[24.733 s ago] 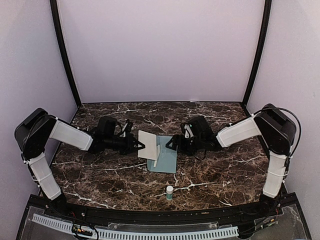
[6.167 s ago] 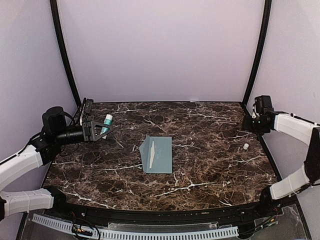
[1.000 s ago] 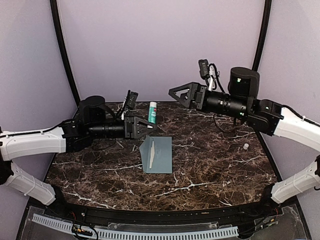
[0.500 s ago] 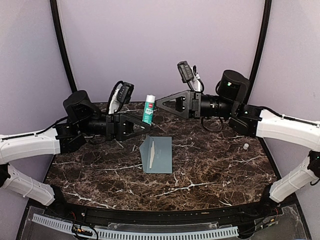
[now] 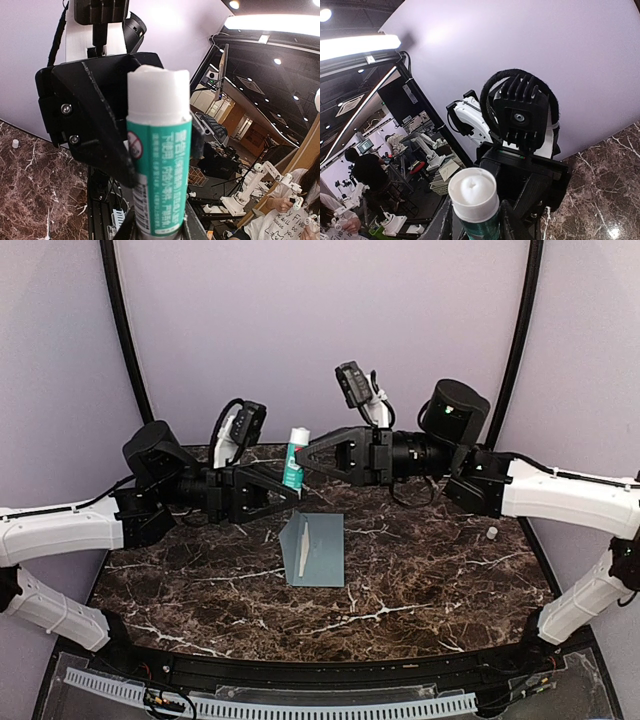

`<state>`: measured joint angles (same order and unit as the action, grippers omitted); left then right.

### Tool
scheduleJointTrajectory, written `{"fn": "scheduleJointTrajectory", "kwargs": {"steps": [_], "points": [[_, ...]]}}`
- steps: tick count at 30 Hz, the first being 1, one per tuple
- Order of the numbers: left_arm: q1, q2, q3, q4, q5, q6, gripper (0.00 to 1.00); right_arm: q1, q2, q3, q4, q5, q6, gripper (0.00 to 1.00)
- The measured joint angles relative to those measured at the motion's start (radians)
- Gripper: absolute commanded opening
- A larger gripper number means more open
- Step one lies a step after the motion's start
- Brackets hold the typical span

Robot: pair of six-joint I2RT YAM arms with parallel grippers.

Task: Place the letter into the envelope and seal it
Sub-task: Unscrew the solid glue.

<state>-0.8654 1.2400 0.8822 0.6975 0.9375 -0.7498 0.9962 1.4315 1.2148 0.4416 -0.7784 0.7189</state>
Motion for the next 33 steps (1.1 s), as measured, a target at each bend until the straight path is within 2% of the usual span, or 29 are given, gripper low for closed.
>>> {"fn": "scheduleJointTrajectory", "kwargs": {"steps": [16,23,33], "points": [[-0.009,-0.013,0.0,-0.027,-0.029,0.014,0.0,0.012,0.026,-0.001,0.04,0.03,-0.004,0.07],[-0.01,-0.051,0.009,-0.201,-0.191,0.119,0.0,0.012,0.012,-0.001,-0.055,0.156,-0.063,0.01],[-0.01,-0.047,0.043,-0.435,-0.435,0.206,0.0,0.014,0.024,0.042,-0.281,0.398,-0.132,0.0]]}}
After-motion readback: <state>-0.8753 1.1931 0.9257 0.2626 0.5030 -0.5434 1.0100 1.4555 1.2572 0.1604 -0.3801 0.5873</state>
